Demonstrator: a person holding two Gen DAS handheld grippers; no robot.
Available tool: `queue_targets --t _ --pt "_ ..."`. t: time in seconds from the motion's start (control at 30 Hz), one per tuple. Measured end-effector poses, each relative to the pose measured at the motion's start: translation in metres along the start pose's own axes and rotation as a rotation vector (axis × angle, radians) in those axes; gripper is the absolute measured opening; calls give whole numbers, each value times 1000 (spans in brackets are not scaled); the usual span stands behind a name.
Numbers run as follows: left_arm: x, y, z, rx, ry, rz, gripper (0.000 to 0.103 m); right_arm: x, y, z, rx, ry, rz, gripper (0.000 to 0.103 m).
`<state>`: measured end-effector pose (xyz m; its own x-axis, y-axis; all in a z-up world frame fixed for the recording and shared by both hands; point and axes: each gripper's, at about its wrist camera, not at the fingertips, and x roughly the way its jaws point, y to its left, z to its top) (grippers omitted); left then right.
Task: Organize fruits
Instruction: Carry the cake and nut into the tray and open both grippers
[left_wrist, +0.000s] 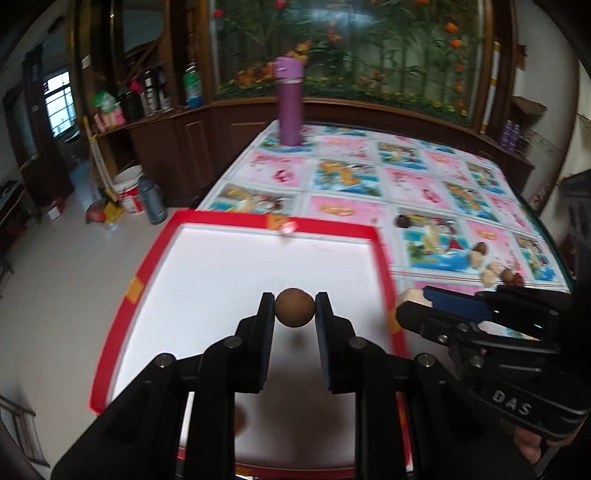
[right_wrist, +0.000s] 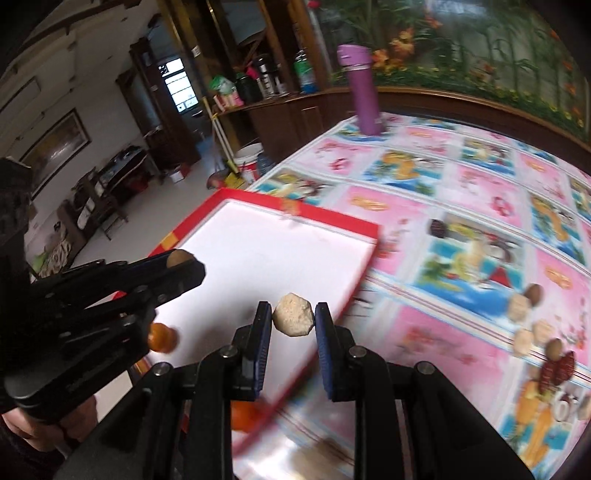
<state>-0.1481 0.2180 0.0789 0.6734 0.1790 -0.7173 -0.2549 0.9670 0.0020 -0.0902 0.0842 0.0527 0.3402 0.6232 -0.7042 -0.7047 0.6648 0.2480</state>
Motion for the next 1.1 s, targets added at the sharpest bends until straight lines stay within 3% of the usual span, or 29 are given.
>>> queue_targets --t 0.3,0.87,0.93,1.03,1.07,1.1 --pt "25 39 -14 -43 65 30 24 41 24 -3 10 91 -24 22" --pt "55 50 -23 -64 162 17 24 64 27 -9 31 176 -65 24" --pt "56 49 -23 -66 164 23 24 64 27 -9 34 183 -54 29" --pt "56 49 -23 -69 172 26 27 62 26 -9 40 193 -66 47" --pt "56 49 -22 -71 175 31 30 60 26 -9 37 188 -68 48" --pt "54 49 -22 -81 177 40 40 57 26 -9 34 179 -68 48"
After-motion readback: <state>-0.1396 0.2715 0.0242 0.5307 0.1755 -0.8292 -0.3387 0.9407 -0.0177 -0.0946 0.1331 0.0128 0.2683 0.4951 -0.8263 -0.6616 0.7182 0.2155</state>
